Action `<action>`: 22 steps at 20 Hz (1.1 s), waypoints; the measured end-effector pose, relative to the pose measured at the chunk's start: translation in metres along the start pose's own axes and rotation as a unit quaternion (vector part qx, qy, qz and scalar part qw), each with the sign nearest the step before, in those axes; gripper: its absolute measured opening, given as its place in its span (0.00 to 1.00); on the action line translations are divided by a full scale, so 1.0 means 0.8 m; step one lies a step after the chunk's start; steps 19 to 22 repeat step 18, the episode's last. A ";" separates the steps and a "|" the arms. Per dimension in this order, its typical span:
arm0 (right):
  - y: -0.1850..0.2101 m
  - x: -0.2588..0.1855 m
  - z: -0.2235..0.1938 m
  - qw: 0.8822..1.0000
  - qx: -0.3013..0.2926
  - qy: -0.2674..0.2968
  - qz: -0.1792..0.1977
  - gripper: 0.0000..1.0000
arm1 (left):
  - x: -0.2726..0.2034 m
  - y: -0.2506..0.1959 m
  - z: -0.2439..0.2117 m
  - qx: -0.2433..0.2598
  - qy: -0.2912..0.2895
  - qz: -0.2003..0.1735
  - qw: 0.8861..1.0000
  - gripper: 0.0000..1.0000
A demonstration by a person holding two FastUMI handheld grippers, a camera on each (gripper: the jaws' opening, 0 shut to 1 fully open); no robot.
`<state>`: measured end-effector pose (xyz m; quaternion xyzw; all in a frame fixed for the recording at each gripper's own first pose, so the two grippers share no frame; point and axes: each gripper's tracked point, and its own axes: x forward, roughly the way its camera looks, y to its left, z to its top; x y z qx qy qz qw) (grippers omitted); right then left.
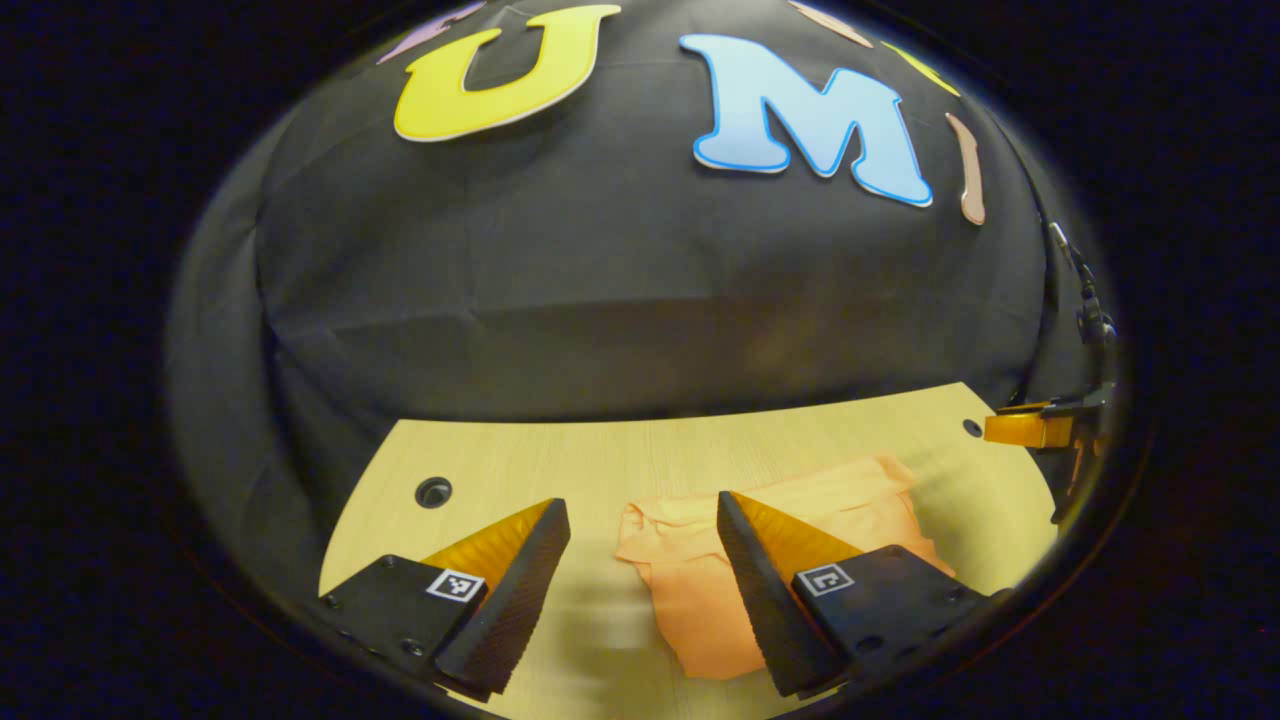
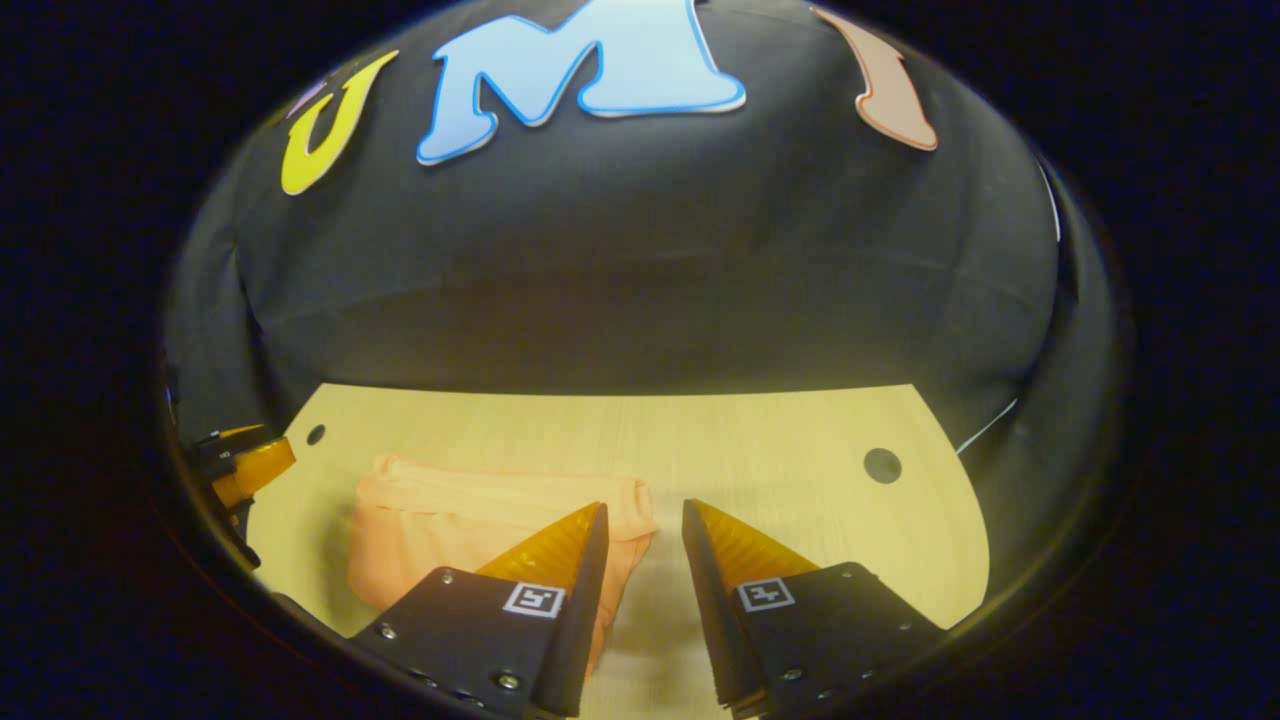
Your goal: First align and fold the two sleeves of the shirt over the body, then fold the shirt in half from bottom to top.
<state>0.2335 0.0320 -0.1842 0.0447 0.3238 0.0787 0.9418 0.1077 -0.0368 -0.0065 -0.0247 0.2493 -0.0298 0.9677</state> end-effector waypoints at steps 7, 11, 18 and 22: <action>0.034 -0.182 0.041 0.999 0.022 -0.041 0.029 0.48 | -0.191 -0.037 0.053 0.019 -0.039 0.011 0.999 0.96; 0.063 -0.260 0.023 0.997 0.014 -0.059 0.048 0.48 | -0.284 -0.050 0.032 -0.012 -0.044 0.008 0.999 0.98; 0.091 -0.348 -0.016 0.993 0.016 -0.096 0.069 0.48 | -0.372 -0.037 -0.005 -0.047 -0.063 0.028 0.997 0.97; 0.091 -0.348 -0.016 0.993 0.016 -0.096 0.069 0.48 | -0.372 -0.037 -0.005 -0.047 -0.063 0.028 0.997 0.97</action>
